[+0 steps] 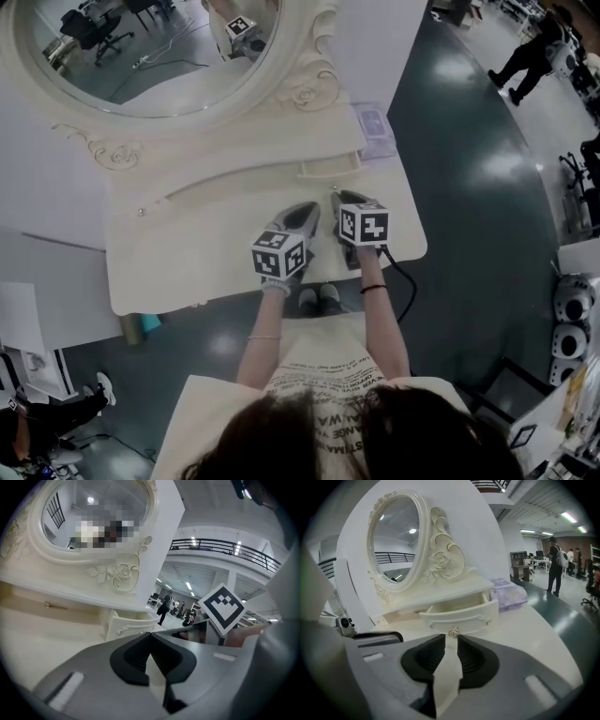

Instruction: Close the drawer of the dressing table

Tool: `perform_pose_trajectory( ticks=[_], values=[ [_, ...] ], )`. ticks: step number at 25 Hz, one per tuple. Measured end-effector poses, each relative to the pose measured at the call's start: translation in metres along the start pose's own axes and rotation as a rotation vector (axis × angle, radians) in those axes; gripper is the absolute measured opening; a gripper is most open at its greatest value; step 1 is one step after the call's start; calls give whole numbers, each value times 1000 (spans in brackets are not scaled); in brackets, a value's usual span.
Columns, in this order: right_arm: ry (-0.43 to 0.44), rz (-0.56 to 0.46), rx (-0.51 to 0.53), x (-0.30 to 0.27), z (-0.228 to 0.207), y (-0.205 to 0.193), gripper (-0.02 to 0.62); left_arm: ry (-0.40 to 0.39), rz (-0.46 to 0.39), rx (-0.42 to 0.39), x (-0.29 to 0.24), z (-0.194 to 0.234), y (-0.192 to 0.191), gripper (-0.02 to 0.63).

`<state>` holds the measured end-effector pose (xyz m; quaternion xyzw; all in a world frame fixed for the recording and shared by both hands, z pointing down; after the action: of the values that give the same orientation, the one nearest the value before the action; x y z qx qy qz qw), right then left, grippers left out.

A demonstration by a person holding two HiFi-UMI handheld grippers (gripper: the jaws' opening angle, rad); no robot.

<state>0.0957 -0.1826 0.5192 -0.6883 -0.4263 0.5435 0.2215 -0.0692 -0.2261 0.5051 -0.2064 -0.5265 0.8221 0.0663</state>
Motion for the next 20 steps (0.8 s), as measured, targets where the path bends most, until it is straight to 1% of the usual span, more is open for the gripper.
perform_pose_trajectory(
  ticks=[6,20],
  values=[
    [1,8,-8,-8,-2,2,110,13,9,11,-3,1,-4,2],
    [17,48,-53,-28,-7,1,112,32,34,1,-8,3,-6,2]
  ],
)
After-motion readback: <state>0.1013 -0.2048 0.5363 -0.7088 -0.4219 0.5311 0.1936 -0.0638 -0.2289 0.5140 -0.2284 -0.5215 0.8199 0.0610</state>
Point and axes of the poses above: the fingertips, and each gripper's own axes: x backward along the fingers, z to its left, y out of its top, the point moved 10 cm from there along x, backward along the fingers, and after that the axes turned 4 degrees about -z, right-handed, at the moved point
